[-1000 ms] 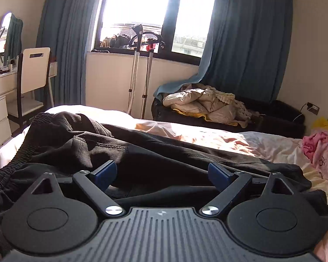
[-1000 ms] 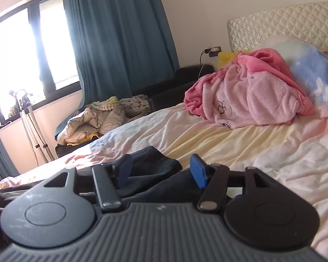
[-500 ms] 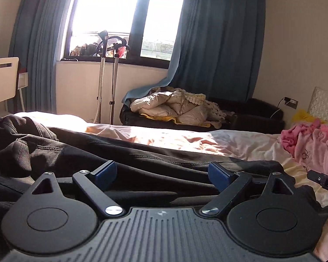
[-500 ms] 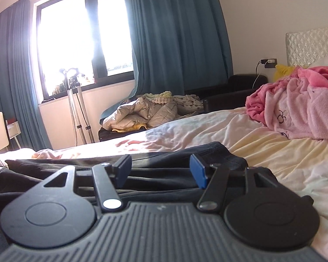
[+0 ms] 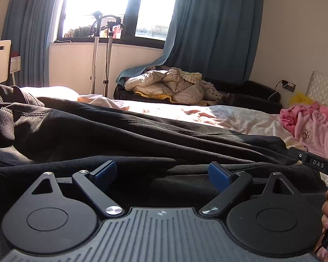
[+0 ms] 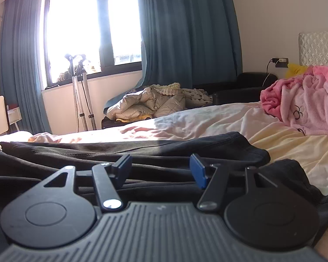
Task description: Fold clothes
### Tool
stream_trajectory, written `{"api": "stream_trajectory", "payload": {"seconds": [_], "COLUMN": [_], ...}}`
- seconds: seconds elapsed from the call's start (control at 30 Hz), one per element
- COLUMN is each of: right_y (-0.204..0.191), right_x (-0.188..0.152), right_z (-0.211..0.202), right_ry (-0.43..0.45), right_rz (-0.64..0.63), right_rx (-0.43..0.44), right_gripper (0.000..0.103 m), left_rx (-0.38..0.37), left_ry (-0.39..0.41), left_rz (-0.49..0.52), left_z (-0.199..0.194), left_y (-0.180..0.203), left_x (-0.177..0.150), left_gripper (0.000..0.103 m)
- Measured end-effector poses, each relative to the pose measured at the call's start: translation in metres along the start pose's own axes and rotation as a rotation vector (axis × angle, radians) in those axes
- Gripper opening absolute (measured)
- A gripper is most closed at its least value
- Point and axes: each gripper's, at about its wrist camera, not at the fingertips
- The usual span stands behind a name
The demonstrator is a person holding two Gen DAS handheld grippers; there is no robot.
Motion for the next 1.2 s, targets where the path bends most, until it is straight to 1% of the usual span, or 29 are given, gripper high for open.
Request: {"api": "stream_trajectory", "payload": {"seconds": [0.13, 0.27, 0.37, 0.4, 0.47, 0.57, 0.63, 0.73, 0.83, 0.87, 0.93, 0.97, 1.0, 1.03, 1.07, 1.13, 1.17, 1.2], "right_y": [0.008, 0.014, 0.027, 0.035, 0.065, 0.123, 0.153, 0.186, 0.202, 0.205, 0.209, 0.209, 0.206, 0.203, 0.202, 0.202, 0.199, 0.197], "right_x": [-0.004, -0.004, 0.004, 0.009, 0.024, 0.038, 0.040, 0.037, 0.035, 0.034, 0.031, 0.031, 0.032, 0.034, 0.036, 0.038, 0.041, 0.044], "right_z": [0.015, 0.023, 0.033, 0.037, 0.047, 0.066, 0.075, 0.093, 0.114, 0.120, 0.137, 0.145, 0.158, 0.164, 0.170, 0.180, 0.186, 0.192], "right_ry": [-0.033, -0.050, -0.066, -0.073, -0.073, -0.077, -0.063, -0.088, -0.136, -0.145, -0.194, -0.226, -0.286, -0.312, -0.321, -0.319, -0.318, -0.316], "right_rz": [0.014, 0.037, 0.079, 0.115, 0.257, 0.543, 0.658, 0.768, 0.815, 0.827, 0.844, 0.836, 0.793, 0.754, 0.741, 0.767, 0.757, 0.747], "right_rx": [-0.009, -0.006, -0.002, 0.001, -0.007, -0.046, -0.066, -0.078, -0.104, -0.097, -0.094, -0.096, -0.102, -0.099, -0.098, -0.113, -0.127, -0.140], "right_gripper": [0.060, 0.060, 0.060, 0.060, 0.060, 0.060, 0.062, 0.062, 0.060, 0.060, 0.060, 0.060, 0.060, 0.060, 0.060, 0.061, 0.058, 0.052], "left_rx": [0.047, 0.039, 0.045, 0.053, 0.056, 0.052, 0.042, 0.017, 0.001, -0.002, -0.003, -0.004, -0.007, -0.017, -0.032, -0.055, -0.064, -0.065], "left_ry": [-0.034, -0.053, -0.070, -0.075, -0.077, -0.088, -0.097, -0.118, -0.130, -0.135, -0.147, -0.152, -0.156, -0.153, -0.154, -0.159, -0.161, -0.165], "left_rz": [0.065, 0.050, 0.041, 0.041, 0.038, 0.034, 0.033, 0.014, 0.006, 0.006, -0.011, -0.022, -0.035, -0.056, -0.073, -0.086, -0.090, -0.087], "left_z": [0.009, 0.013, 0.015, 0.016, 0.015, 0.016, 0.017, 0.021, 0.026, 0.027, 0.030, 0.031, 0.031, 0.032, 0.033, 0.037, 0.039, 0.040], "left_y": [0.012, 0.013, 0.013, 0.014, 0.014, 0.015, 0.015, 0.016, 0.017, 0.017, 0.017, 0.017, 0.016, 0.015, 0.014, 0.014, 0.014, 0.014], "left_x": [-0.006, -0.010, -0.012, -0.013, -0.014, -0.017, -0.018, -0.018, -0.020, -0.021, -0.021, -0.020, -0.020, -0.019, -0.019, -0.020, -0.021, -0.021], "left_gripper": [0.093, 0.093, 0.093, 0.093, 0.093, 0.093, 0.093, 0.093, 0.094, 0.094, 0.094, 0.094, 0.094, 0.095, 0.095, 0.095, 0.095, 0.095]}}
Point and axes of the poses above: each gripper's, at about its wrist camera, not at the fingertips, and z roughly the way its jaws point, y to its right, x to its top, and after that the axes turned 11 degrees about z, right-handed
